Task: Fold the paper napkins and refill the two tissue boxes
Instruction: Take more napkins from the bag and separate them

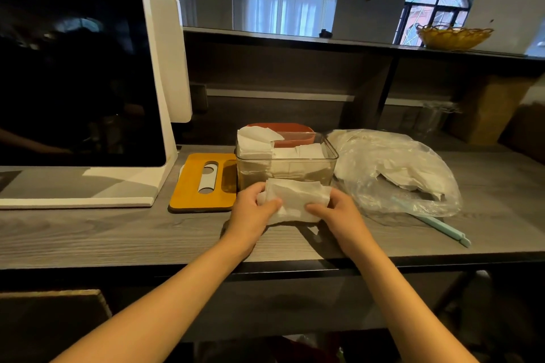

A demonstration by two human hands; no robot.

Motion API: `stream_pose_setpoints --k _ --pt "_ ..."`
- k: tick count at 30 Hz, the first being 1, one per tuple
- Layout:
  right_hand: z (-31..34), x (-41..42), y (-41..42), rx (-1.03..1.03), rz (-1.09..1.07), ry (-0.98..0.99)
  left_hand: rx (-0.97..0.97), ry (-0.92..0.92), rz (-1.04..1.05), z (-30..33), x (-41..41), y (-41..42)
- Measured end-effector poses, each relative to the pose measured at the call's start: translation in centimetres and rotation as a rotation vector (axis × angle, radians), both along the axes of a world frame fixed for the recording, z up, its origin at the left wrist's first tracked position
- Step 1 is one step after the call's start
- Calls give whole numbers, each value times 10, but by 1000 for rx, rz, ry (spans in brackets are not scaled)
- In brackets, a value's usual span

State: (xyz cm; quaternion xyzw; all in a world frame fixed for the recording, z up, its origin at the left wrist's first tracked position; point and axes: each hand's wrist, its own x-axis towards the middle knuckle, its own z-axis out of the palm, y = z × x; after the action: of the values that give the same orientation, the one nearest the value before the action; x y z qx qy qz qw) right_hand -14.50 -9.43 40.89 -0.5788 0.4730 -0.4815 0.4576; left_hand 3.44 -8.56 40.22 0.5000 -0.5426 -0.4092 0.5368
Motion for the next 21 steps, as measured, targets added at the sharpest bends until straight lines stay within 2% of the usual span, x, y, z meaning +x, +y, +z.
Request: stream_pose_setpoints --k 3,7,10,13,16,18,21 --pt "0 18 2 -29 -10 -57 -52 -53 63 0 -18 3" --pt "7 42 4 -56 -308 -155 -60 96 135 2 -34 4" --pt "8 43 -4 -124 -436 -119 -48 196 234 5 -37 -1" --pt "2 44 -9 -120 -466 -107 -47 202 321 7 -38 -4" --pt "-2 43 -13 -70 -523 -172 -45 134 373 7 -39 -4" --pt "-3 41 -14 -40 -550 -229 -51 155 367 6 -38 -3" --pt "0 44 -10 -67 -477 -192 -76 210 340 7 -39 -2"
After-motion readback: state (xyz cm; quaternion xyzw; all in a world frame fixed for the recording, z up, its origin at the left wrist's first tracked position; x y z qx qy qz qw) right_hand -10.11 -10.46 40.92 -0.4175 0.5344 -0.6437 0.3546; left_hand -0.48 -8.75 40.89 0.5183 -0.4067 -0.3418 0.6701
